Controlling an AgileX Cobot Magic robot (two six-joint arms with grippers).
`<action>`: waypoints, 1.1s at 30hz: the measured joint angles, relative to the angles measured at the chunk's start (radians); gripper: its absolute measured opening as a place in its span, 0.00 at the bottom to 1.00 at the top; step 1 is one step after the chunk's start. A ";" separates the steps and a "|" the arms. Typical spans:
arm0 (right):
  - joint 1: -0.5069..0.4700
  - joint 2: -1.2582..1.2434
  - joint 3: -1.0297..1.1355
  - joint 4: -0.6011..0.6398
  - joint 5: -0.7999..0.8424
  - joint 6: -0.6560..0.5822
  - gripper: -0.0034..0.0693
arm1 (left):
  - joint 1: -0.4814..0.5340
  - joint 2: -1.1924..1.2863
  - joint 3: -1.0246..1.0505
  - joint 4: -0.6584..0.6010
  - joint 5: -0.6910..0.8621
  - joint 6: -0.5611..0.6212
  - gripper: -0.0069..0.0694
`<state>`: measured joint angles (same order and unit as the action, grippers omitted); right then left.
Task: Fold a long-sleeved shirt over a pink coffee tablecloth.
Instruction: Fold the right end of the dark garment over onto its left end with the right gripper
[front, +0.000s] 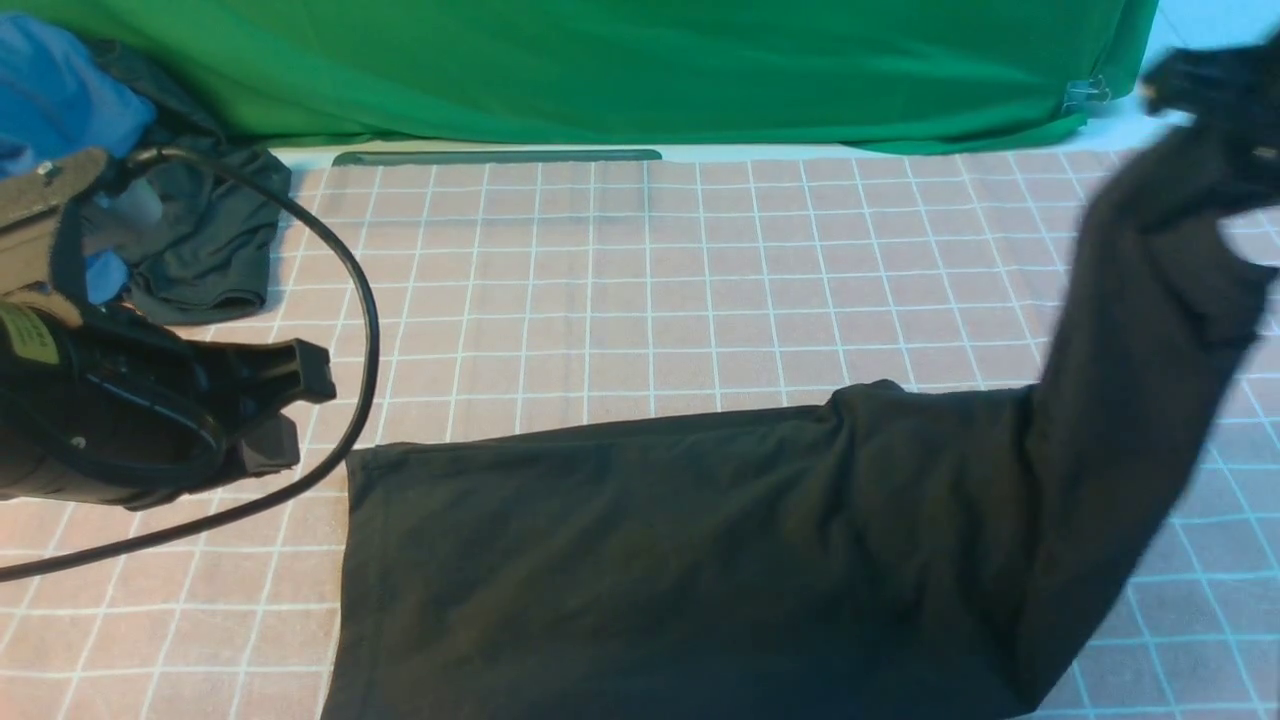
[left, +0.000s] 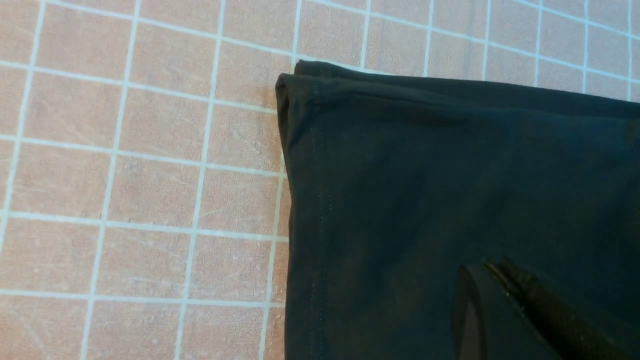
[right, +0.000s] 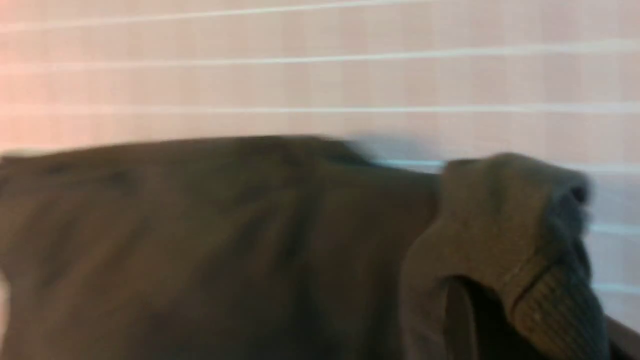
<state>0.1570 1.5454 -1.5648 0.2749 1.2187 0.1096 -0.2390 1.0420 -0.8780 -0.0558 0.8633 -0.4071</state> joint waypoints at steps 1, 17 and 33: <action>0.049 0.005 -0.019 0.013 0.000 0.006 0.20 | 0.000 0.000 0.000 -0.002 -0.001 0.000 0.11; 0.549 0.228 -0.123 0.189 -0.215 0.095 0.21 | 0.000 -0.010 0.000 -0.011 -0.035 0.000 0.11; 0.676 0.520 -0.123 0.295 -0.558 0.092 0.29 | 0.000 -0.147 -0.003 0.013 0.043 0.000 0.11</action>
<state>0.8334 2.0656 -1.6876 0.5699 0.6611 0.2011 -0.2390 0.8947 -0.8812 -0.0425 0.9060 -0.4071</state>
